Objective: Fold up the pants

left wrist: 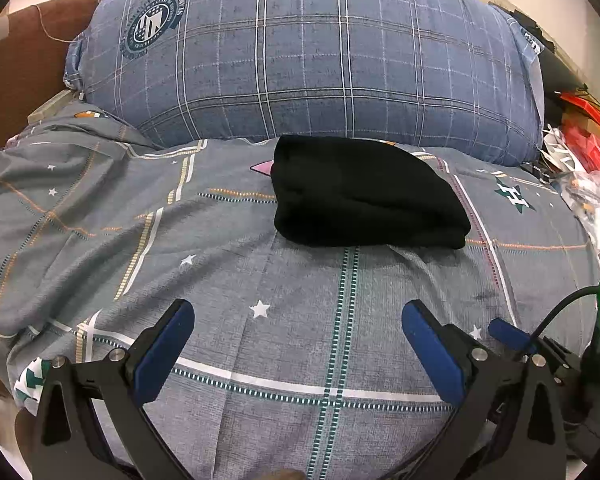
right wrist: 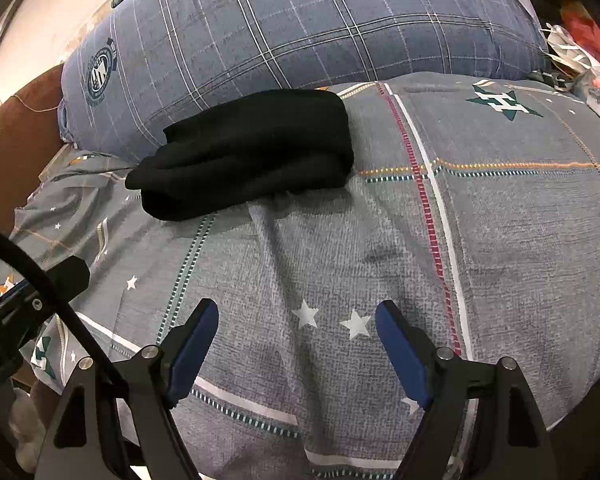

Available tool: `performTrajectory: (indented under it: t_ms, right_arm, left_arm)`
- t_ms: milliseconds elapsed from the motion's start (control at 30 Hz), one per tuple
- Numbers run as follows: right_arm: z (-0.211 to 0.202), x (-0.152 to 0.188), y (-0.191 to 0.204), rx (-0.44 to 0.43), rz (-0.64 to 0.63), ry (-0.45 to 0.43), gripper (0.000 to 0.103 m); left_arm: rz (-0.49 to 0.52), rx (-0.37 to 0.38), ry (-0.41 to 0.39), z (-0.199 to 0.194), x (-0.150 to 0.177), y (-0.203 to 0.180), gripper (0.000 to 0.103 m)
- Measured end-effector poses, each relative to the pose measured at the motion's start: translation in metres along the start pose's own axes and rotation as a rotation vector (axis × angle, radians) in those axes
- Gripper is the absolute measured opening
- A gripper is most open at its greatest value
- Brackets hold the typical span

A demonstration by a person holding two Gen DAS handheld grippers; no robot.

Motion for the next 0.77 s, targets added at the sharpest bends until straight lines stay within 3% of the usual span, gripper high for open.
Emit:
performTrajectory:
  t_ms: [767]
  right_arm:
    - [0.003, 0.003, 0.002, 0.006, -0.004, -0.003, 0.087]
  left_arm:
    - [-0.006, 0.000, 0.054, 0.015, 0.012, -0.001, 0.103]
Point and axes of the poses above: each gripper's, at about its wrist camera, not at the fingertips, and z roughly the way its jaws point, y to its left, x to its underside, the point moved 7 cm from there along z, roughly the way its jaws point, and after that the axes turned 7 degrees about -y, right-handed, at the moved point
